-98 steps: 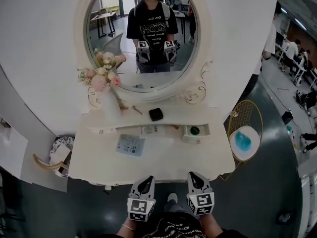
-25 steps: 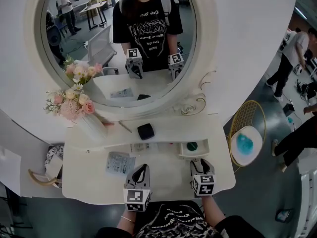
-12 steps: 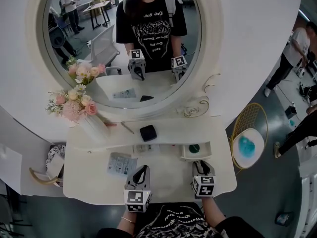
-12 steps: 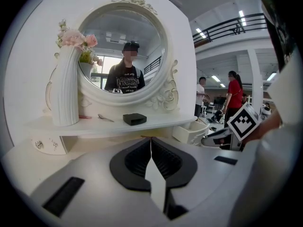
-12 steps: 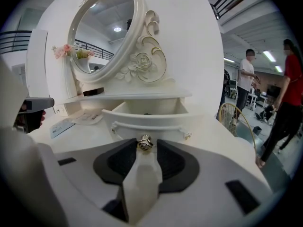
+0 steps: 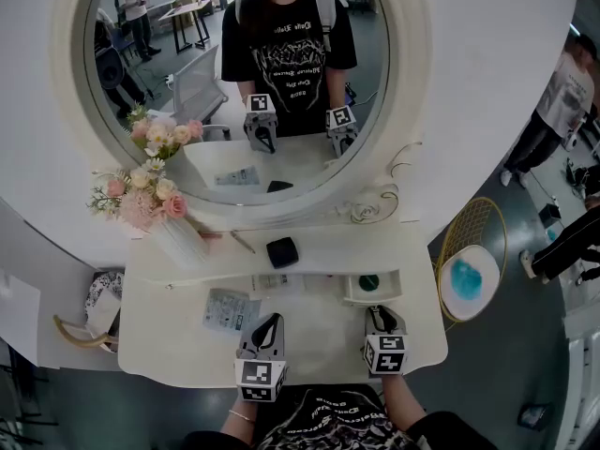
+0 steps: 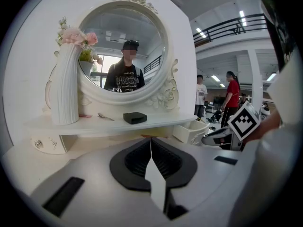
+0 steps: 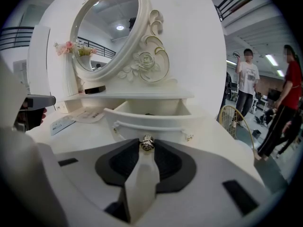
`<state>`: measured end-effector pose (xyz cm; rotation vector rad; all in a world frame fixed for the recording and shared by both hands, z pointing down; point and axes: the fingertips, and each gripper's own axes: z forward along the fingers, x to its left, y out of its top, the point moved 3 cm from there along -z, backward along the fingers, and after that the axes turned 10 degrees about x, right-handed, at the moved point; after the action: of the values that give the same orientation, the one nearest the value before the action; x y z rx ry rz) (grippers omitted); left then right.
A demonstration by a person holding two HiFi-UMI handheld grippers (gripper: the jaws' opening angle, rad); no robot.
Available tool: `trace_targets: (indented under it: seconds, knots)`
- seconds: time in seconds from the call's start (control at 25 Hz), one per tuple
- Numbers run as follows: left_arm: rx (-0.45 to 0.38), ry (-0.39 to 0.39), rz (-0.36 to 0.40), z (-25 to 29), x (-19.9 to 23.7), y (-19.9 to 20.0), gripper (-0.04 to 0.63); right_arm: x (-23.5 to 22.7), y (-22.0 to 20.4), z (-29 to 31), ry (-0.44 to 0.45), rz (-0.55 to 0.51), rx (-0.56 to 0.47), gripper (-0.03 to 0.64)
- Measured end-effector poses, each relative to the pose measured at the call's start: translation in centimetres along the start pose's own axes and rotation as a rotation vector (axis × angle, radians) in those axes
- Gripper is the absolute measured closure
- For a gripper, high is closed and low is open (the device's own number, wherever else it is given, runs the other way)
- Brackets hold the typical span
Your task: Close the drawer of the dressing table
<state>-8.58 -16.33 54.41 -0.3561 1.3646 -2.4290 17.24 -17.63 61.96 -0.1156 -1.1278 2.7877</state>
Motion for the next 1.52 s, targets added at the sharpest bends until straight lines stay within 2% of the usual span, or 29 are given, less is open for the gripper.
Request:
trace_targets:
  seconds: [1.52]
  knots:
    - [0.012, -0.003, 0.015, -0.07, 0.32, -0.2, 0.578, 0.23, 0.54, 0.14, -0.014, -0.039, -0.001, 0.512]
